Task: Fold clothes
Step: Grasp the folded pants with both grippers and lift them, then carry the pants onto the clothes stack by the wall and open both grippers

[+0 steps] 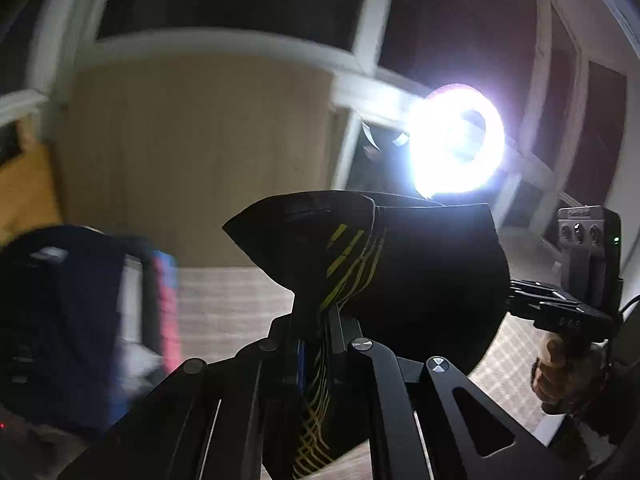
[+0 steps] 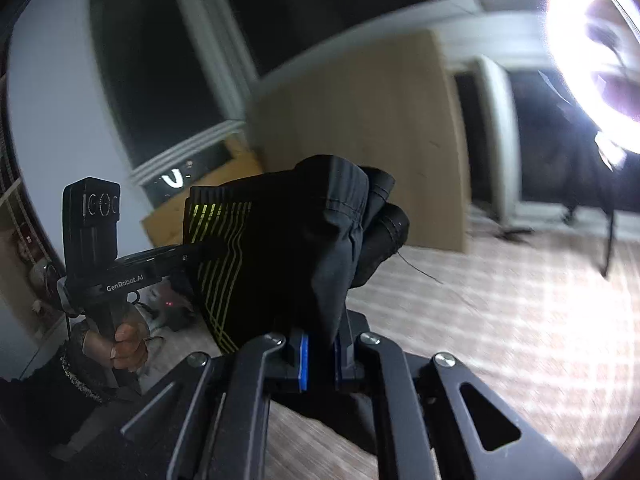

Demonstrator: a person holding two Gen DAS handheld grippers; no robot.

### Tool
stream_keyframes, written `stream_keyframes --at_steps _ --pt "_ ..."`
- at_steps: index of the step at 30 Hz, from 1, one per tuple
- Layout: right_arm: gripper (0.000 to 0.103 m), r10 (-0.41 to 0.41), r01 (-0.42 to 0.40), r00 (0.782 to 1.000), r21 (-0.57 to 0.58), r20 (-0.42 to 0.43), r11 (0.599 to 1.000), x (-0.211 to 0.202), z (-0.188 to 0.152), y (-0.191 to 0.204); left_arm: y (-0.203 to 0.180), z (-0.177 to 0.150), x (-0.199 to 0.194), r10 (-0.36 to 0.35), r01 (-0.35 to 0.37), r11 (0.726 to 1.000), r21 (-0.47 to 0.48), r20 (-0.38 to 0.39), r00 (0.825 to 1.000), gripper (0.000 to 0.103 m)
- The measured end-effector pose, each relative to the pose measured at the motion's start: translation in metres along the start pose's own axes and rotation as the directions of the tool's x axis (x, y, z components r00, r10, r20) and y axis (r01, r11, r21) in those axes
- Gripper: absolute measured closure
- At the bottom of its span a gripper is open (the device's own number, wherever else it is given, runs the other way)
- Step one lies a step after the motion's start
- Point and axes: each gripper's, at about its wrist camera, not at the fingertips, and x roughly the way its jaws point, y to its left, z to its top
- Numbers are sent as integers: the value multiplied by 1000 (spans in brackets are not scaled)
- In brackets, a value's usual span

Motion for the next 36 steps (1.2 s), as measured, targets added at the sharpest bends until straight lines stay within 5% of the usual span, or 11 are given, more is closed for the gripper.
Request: stream_keyframes --at_steps 9,14,19,25,27,31,36 --pt "95 153 -150 988 -96 27 984 65 49 130 109 27 -133 139 -140 990 1 121 983 97" --pt "95 220 -219 976 -79 -2 973 126 68 183 174 40 -162 245 -251 967 29 134 960 97" --pt "95 224 -223 974 25 -42 975 208 77 195 231 56 -125 319 -323 946 28 91 943 97" --pt "95 132 -115 981 121 -142 986 298 75 163 314 50 -45 340 -341 940 -16 -41 940 97" --pt "95 94 -71 980 129 -177 989 323 73 149 330 46 -13 378 -379 925 7 -87 922 96" --pt "93 28 0 963 106 -268 994 367 71 129 354 43 43 497 -497 867 46 -162 852 80" --pt "63 49 -22 964 106 -263 994 347 89 114 359 61 16 560 -563 826 -18 -84 824 75"
